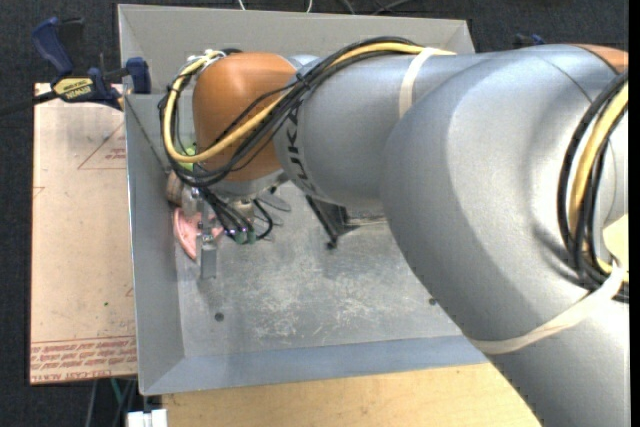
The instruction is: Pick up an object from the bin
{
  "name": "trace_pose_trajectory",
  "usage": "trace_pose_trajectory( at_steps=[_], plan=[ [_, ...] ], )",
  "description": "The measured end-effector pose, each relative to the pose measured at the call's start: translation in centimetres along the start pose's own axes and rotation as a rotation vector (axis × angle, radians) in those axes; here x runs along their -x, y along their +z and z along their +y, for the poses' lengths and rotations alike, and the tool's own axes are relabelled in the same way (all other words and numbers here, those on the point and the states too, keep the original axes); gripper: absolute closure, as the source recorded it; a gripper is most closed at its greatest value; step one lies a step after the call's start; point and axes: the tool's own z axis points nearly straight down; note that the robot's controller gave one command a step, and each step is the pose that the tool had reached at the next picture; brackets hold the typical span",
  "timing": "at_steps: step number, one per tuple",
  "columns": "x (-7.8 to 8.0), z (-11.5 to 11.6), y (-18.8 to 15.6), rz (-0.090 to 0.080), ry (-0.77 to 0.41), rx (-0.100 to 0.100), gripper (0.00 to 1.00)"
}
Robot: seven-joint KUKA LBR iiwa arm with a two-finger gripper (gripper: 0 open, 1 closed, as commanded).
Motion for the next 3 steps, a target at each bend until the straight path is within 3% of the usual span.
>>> trace_pose_trajectory(
  at_steps=[1,2,3],
  plan=[
    [-0.9,0.6,-6.8,-0.004,-0.083,-0.001,0.0],
    [-1.6,0.8,-5.1,-0.001,0.003,0.001,0.0],
    [-2.3,0.7,0.3,-0.01,-0.333,0.0,0.0]
  ],
)
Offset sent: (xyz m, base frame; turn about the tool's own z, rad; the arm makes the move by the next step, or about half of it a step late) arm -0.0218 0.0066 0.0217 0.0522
